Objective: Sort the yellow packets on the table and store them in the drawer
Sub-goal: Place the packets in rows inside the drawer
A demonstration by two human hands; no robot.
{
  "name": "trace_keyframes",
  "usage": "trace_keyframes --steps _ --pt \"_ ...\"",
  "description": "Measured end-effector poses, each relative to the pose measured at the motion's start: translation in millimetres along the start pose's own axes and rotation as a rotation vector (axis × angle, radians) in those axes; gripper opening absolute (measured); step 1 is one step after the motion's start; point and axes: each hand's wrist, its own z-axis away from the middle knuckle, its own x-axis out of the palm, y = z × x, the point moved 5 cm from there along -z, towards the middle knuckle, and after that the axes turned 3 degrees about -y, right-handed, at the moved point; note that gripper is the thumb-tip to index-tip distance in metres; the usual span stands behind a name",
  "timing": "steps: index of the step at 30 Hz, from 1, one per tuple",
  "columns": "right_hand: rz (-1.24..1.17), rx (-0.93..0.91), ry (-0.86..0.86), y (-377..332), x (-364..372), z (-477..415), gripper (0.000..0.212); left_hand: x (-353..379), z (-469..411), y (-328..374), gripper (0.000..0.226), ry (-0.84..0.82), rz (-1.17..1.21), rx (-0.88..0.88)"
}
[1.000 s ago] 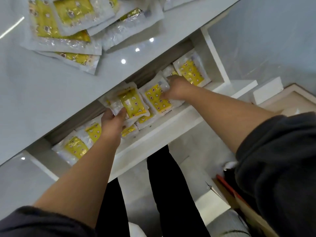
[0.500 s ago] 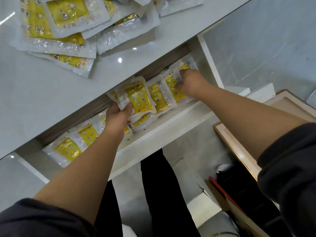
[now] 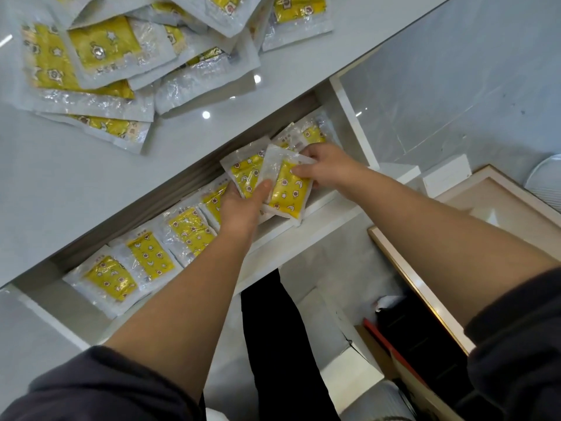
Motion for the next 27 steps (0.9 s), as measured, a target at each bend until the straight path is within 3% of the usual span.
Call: trace_keyframes --steps 3,6,8,12,14,16,18,22,24,27 --pt "0.150 -0.051 0.139 -4 -18 -4 0.029 4 -3 0 0.048 -0.012 -0.057 -0.003" --pt "0.426 -0.170 0.275 -18 -37 -11 0.030 -1 -11 -6 0.065 -0.002 -0.087 -0.059" --pt "0.617 -0.242 0.314 -30 -43 -14 0.037 -3 -11 -6 0.064 0.004 -0.121 -0.088" --pt "1.074 -0.333 0.343 -44 -30 -21 0.043 -4 -13 -7 0.018 0.001 -0.130 -0.078" --pt "1.249 -0.400 0.401 -45 -22 -23 0.040 -2 -10 -6 0.008 -0.012 -0.078 -0.075" --pt "1.229 -0.447 0.456 -48 -21 -19 0.040 1 -8 -6 0.014 -0.024 -0.062 -0.068" --pt "1.059 -0.445 0.462 -49 -26 -11 0.038 4 -7 -3 0.018 -0.031 -0.060 -0.056" --pt "0.445 -0.191 0.155 -27 -26 -6 0.035 16 -7 -3 0.014 -0.094 -0.036 -0.094" --pt "0.374 -0.089 0.024 -12 -19 -7 0.037 26 -5 -1 0.013 -0.118 -0.047 -0.098" --pt "0.396 -0.066 0.075 1 -20 -10 0.029 33 -12 3 0.018 -0.086 -0.147 -0.053"
